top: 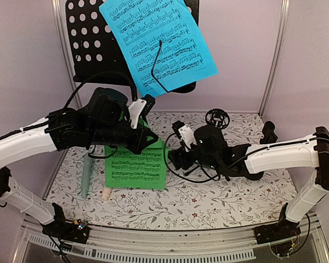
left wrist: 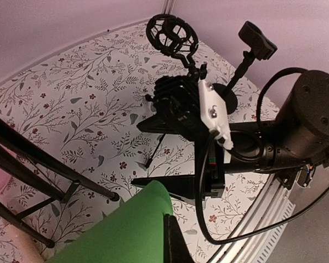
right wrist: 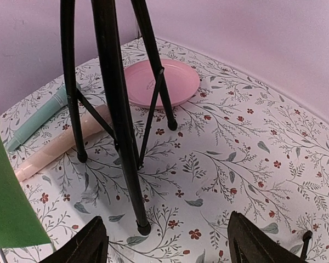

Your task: Pack up the instrument practice props

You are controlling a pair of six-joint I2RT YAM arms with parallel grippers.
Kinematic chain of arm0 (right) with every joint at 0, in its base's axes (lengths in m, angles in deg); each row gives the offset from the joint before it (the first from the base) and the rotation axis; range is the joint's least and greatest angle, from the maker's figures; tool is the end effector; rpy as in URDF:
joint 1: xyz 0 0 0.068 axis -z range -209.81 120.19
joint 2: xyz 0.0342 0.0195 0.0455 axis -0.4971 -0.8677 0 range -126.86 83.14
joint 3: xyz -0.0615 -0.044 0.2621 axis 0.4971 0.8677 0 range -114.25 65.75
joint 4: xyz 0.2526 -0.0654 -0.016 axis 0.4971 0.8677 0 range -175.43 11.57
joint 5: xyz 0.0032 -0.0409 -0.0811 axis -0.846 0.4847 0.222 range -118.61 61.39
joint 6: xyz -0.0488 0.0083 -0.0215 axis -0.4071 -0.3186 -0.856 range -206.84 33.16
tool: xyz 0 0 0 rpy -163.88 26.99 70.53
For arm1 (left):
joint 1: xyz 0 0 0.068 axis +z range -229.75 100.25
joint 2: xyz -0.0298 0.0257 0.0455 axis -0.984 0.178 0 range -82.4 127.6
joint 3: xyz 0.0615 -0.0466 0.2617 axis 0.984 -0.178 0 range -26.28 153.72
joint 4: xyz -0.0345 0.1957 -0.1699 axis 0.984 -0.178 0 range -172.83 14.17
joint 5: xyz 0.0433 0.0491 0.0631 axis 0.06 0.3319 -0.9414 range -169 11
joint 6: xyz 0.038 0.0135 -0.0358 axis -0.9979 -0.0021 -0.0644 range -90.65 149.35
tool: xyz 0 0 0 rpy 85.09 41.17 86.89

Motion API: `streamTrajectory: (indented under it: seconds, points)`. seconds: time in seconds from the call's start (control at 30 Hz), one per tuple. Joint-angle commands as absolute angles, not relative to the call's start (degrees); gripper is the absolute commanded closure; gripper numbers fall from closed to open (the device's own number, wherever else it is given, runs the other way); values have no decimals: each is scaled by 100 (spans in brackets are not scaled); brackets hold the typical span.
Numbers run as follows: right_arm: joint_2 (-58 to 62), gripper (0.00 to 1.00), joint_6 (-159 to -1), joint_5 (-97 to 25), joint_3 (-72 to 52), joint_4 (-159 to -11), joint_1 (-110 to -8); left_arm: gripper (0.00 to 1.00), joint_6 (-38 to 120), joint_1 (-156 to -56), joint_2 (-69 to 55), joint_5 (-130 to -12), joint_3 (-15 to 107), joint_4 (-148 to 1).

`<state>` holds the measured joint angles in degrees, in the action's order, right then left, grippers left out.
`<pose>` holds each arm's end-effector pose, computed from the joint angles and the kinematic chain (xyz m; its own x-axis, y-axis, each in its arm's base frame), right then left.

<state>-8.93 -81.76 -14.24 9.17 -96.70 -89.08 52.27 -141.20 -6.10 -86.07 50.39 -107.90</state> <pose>0.1929 0.3073 0.2394 -0.2724 -0.2904 -0.9173 -0.6957 0.7180 -0.0207 0.1449 -0.2572 0.3742 -0.5513 0.2046 -0.8089 0.6590 0.7014 -0.2717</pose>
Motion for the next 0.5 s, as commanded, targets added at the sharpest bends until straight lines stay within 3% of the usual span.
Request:
streamTrajectory:
  seconds: [0.0,0.23,0.33,0.47]
  points:
    - [-675,23,-7890,-909,1069,-9189,-8940,100,5085,-14181,-230,-9010,5078,-10848]
    - [-419,23,-7855,-709,1095,-9045,-8940,100,4932,-14095,-93,-8955,4396,-10167]
    - [-289,23,-7871,-522,1163,-9047,-8940,100,5114,-14091,-298,-9453,4254,-10340]
    - [-128,23,-7912,-412,1216,-9046,-8940,100,5107,-14133,-917,-8520,4090,-10088]
